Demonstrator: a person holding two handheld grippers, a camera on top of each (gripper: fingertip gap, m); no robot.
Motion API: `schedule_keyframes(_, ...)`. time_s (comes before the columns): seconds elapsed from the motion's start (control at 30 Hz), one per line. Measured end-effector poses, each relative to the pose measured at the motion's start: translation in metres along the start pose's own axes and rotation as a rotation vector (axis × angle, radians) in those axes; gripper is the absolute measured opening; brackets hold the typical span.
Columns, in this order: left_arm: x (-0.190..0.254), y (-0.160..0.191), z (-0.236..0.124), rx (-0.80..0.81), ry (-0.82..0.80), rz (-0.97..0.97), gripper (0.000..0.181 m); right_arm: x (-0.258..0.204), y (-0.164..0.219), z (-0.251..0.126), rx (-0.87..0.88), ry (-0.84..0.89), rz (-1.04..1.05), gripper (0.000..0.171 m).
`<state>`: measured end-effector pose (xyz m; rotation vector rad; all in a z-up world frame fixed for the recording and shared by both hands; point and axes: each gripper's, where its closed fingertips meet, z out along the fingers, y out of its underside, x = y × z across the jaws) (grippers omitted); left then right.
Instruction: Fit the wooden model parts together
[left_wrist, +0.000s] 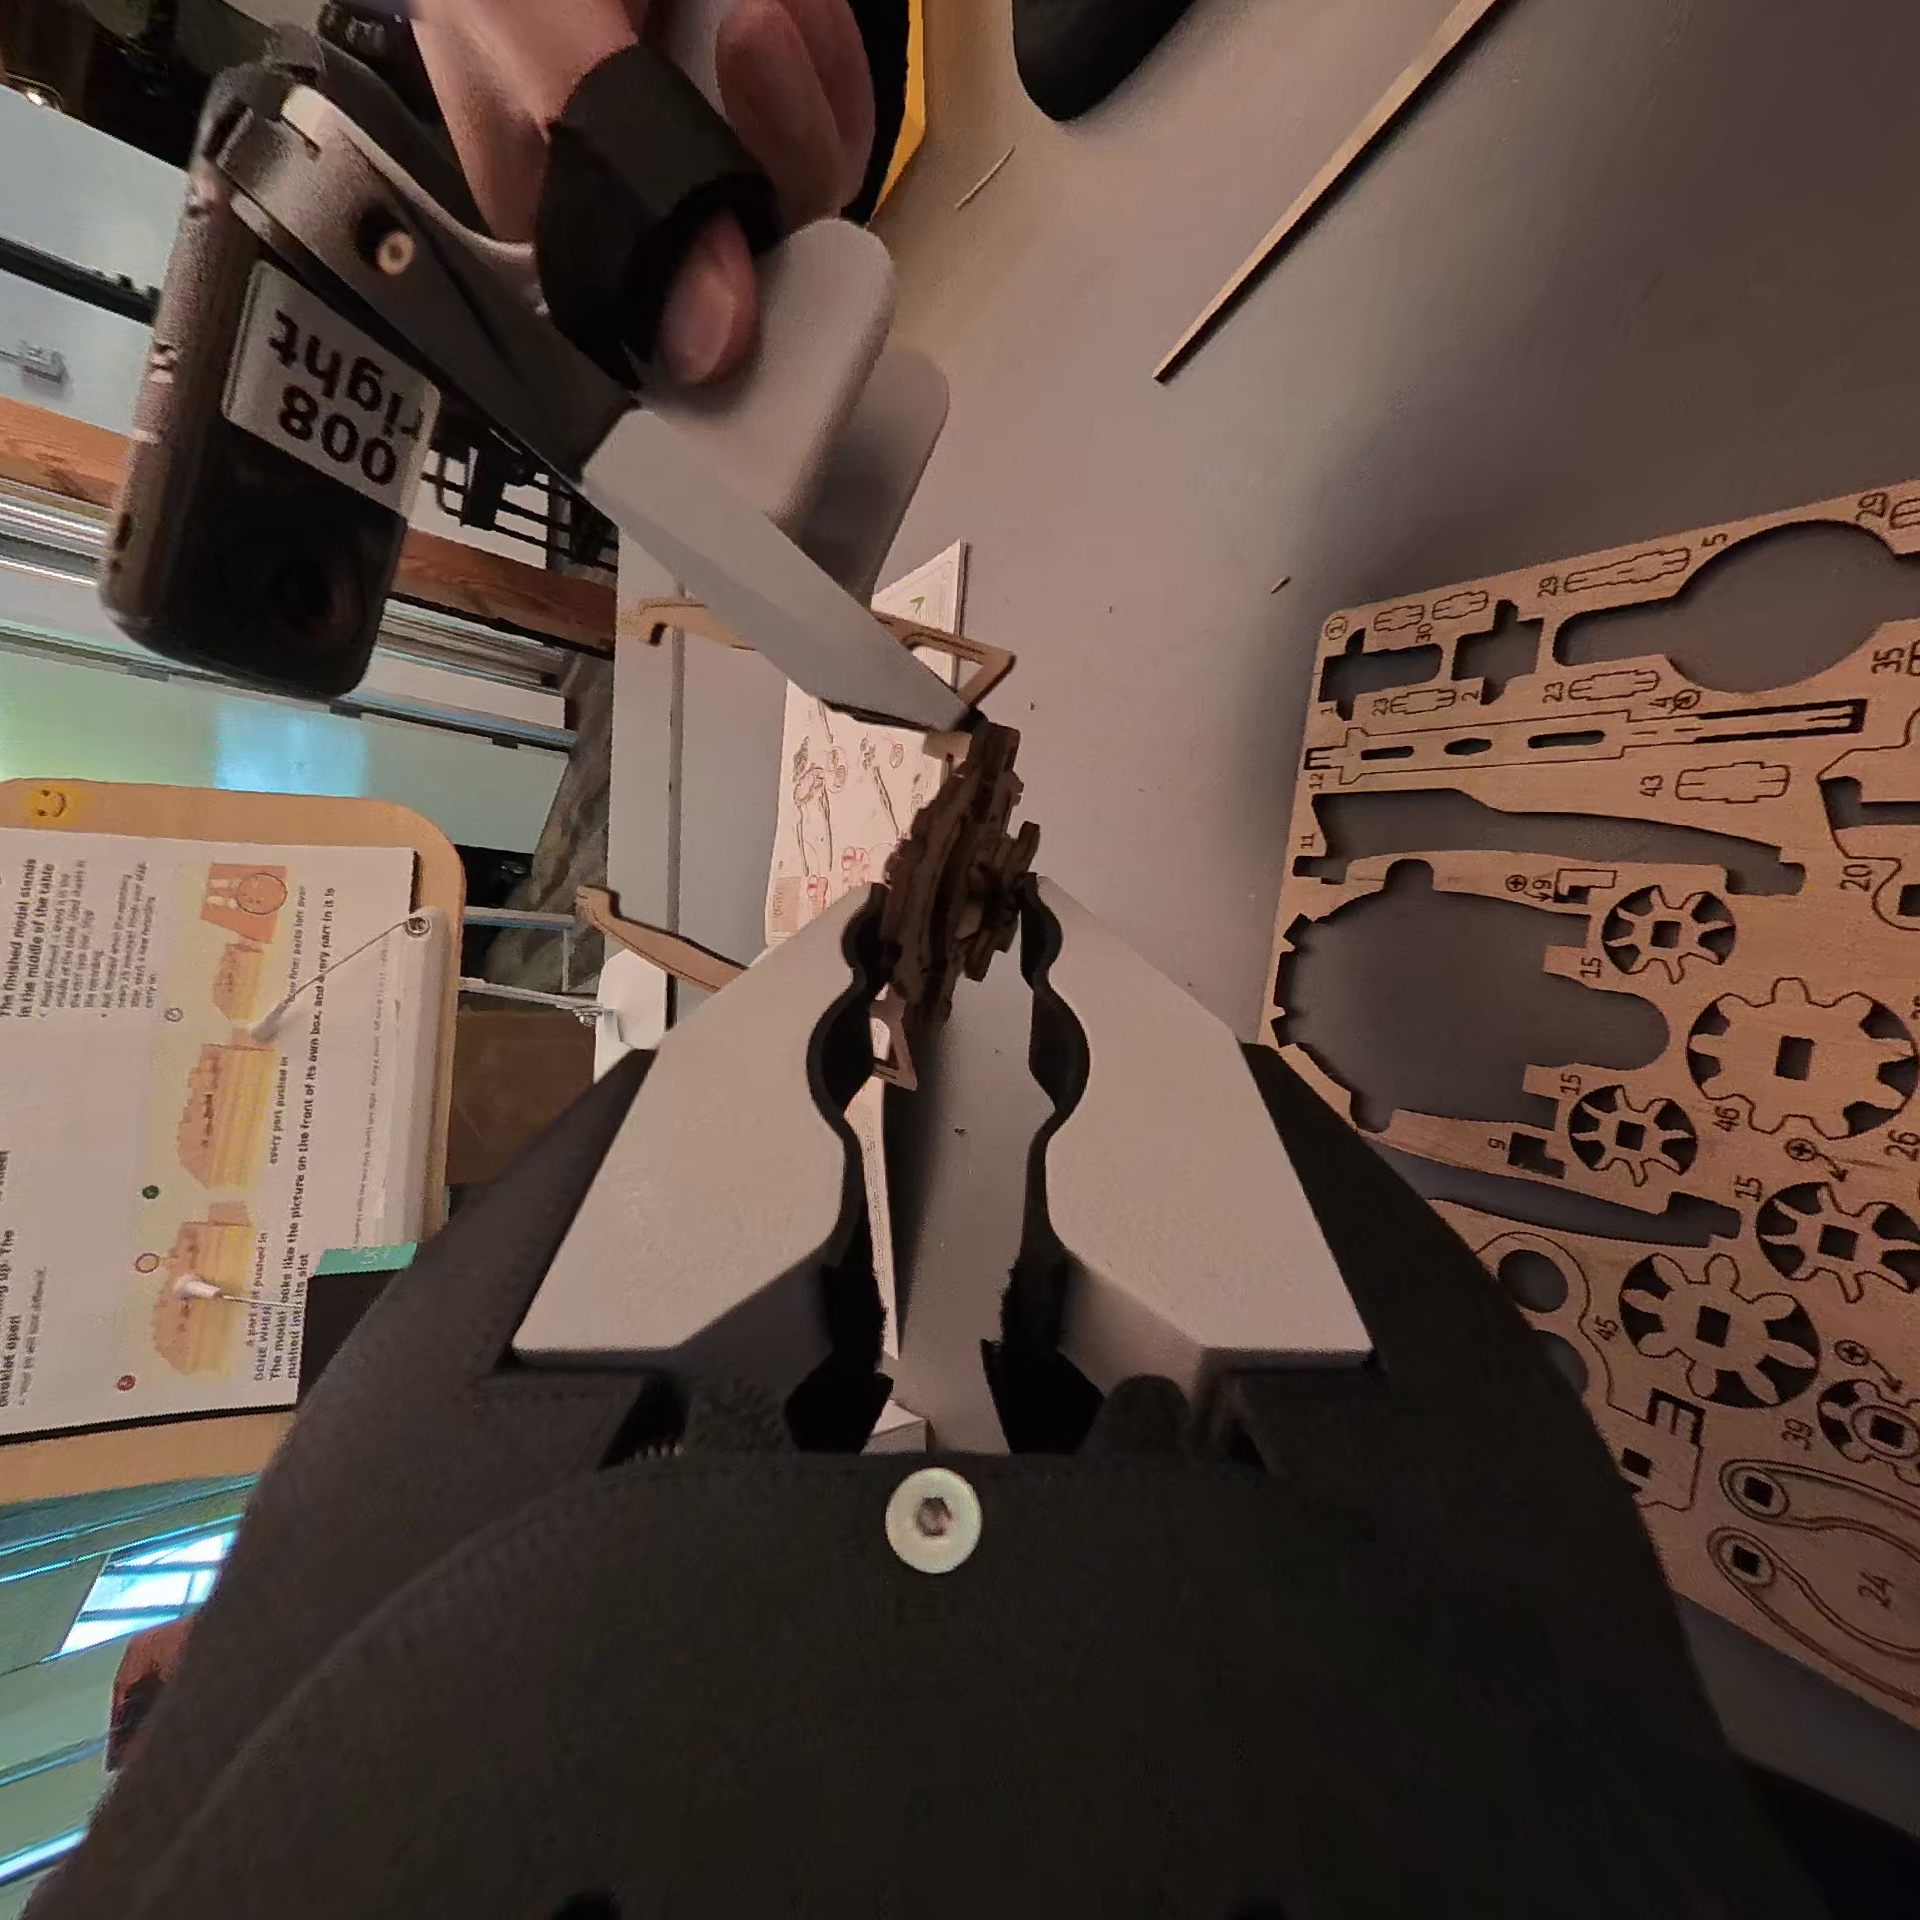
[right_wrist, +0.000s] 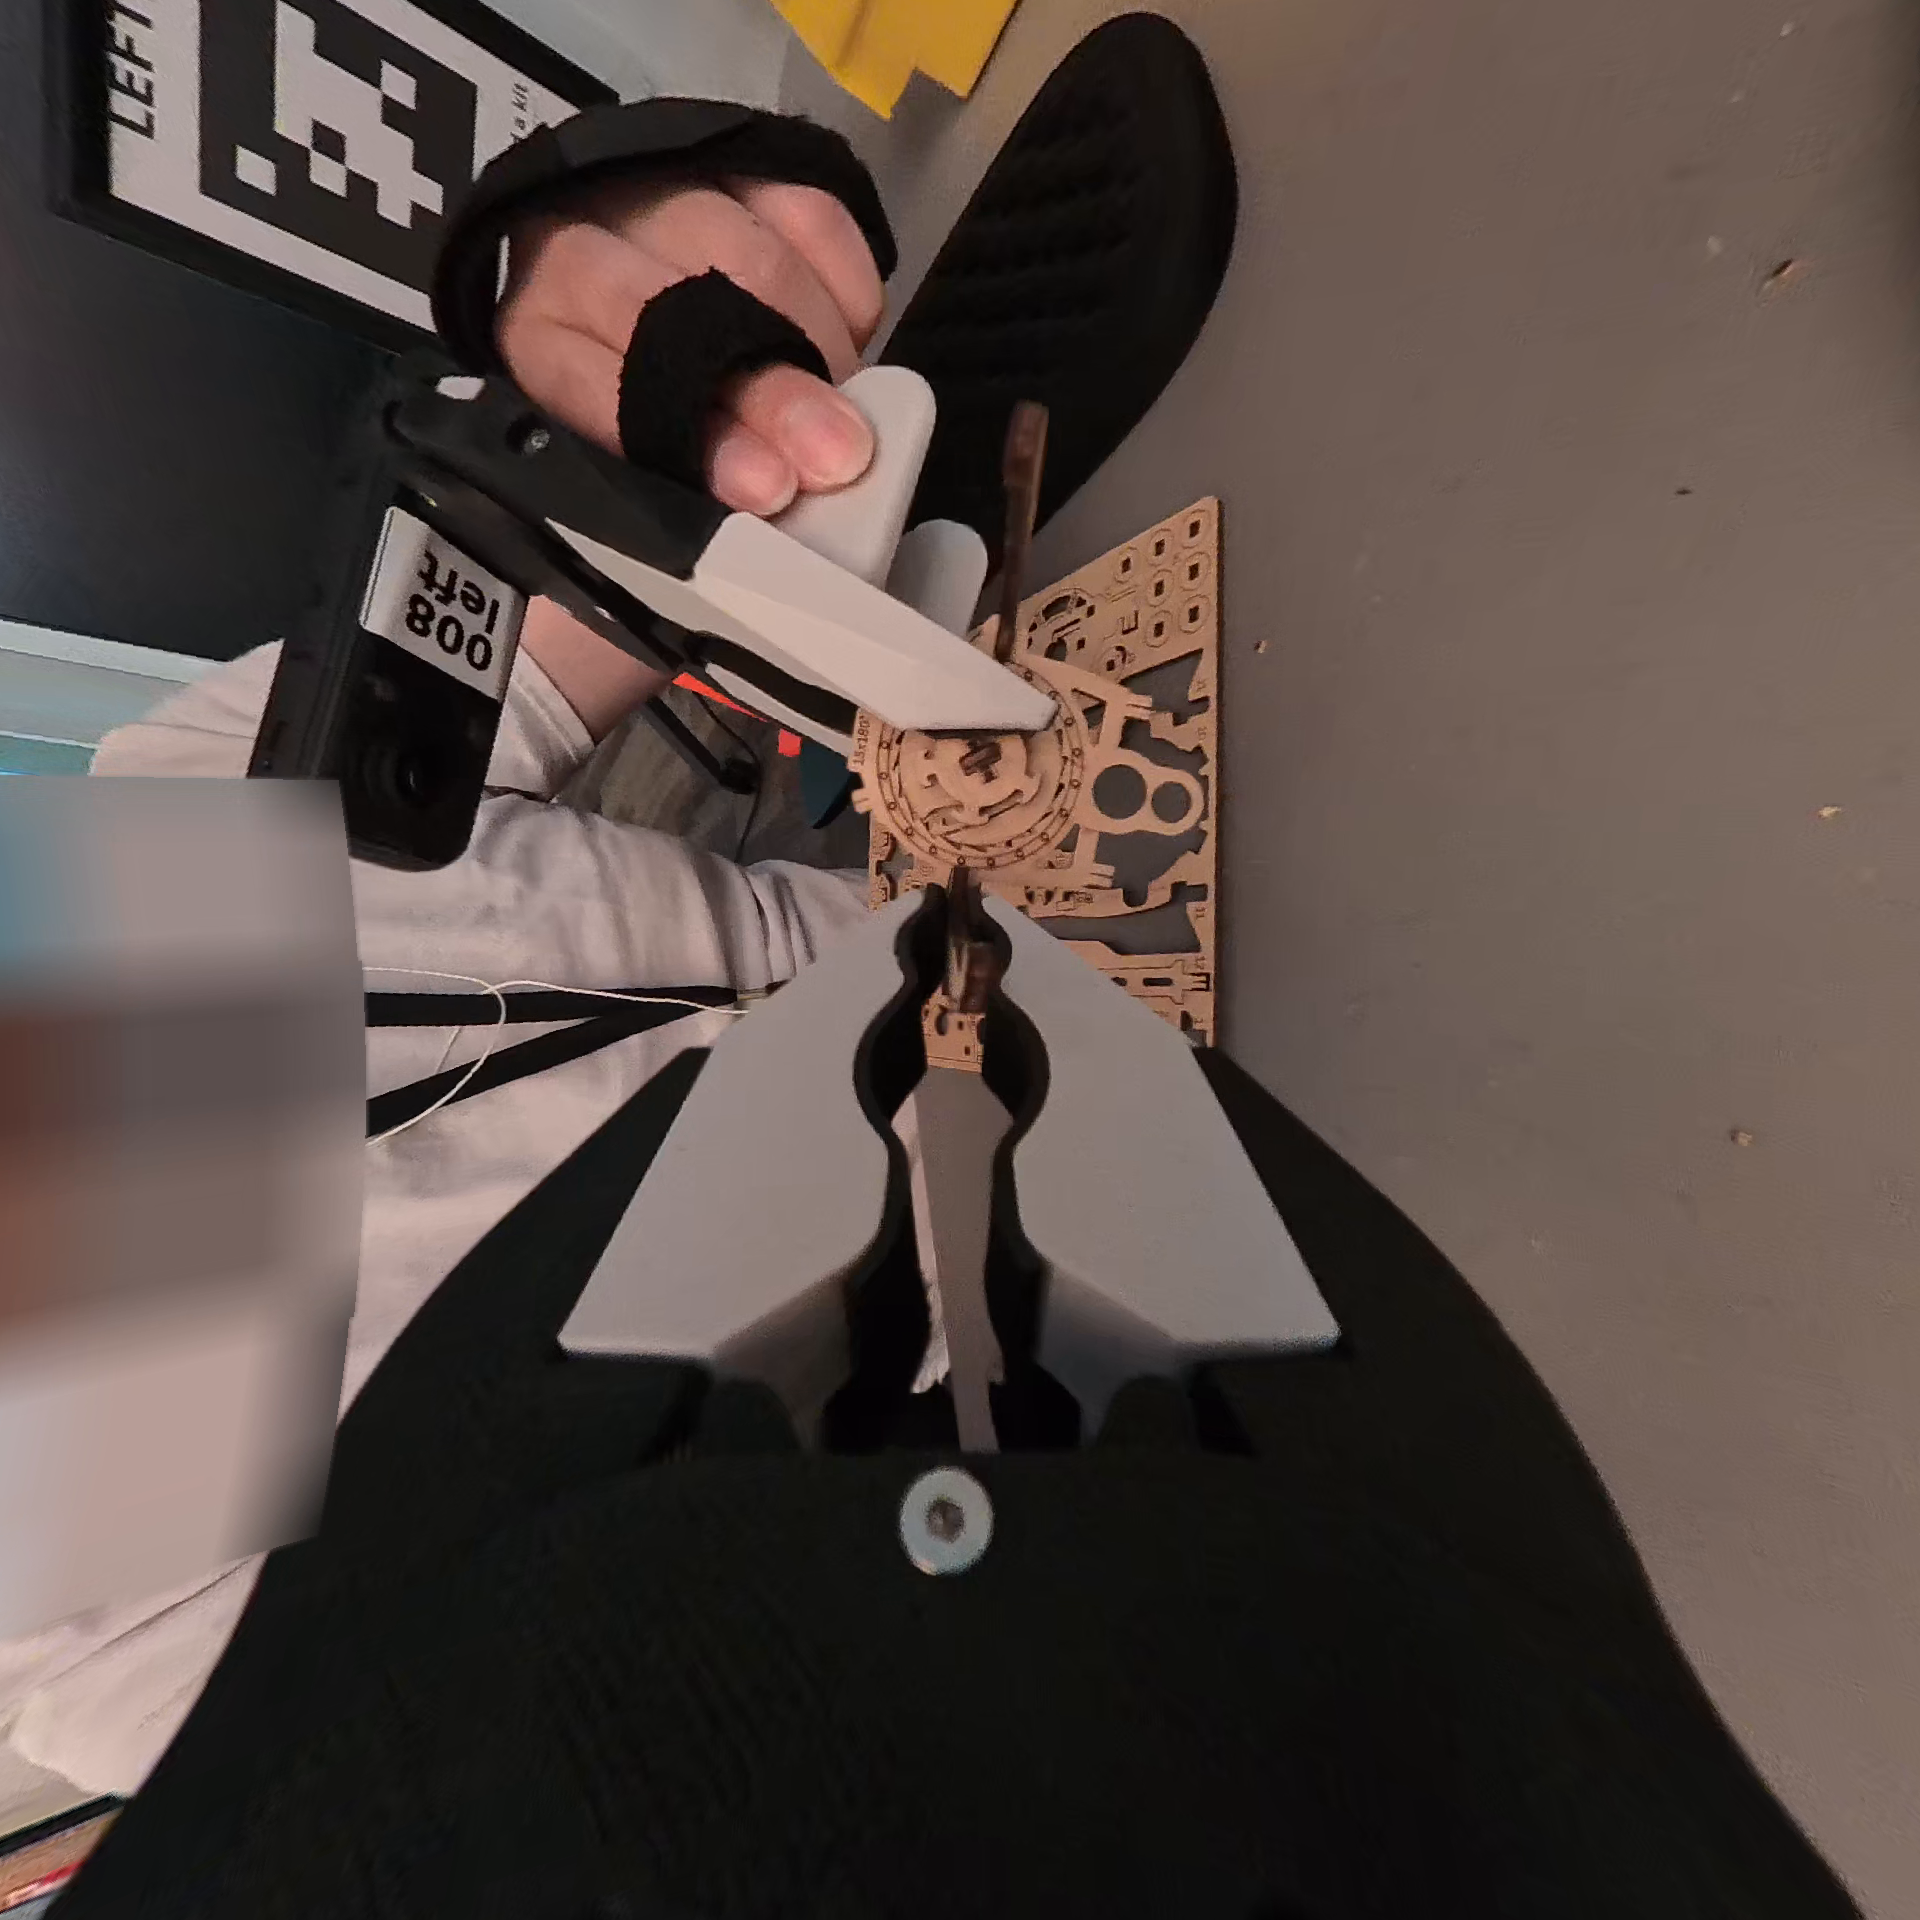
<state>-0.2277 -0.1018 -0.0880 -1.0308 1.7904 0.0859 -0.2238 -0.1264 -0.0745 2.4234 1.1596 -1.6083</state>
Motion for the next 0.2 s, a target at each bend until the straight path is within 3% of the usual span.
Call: schedule_keyframes(0.2,-0.0070,-0.0020,-0.0052,0.017,0.018,-0.080,0.024,-0.0068,-0.0040,-0.0032,0.048,-0.092,0.022,0.000)
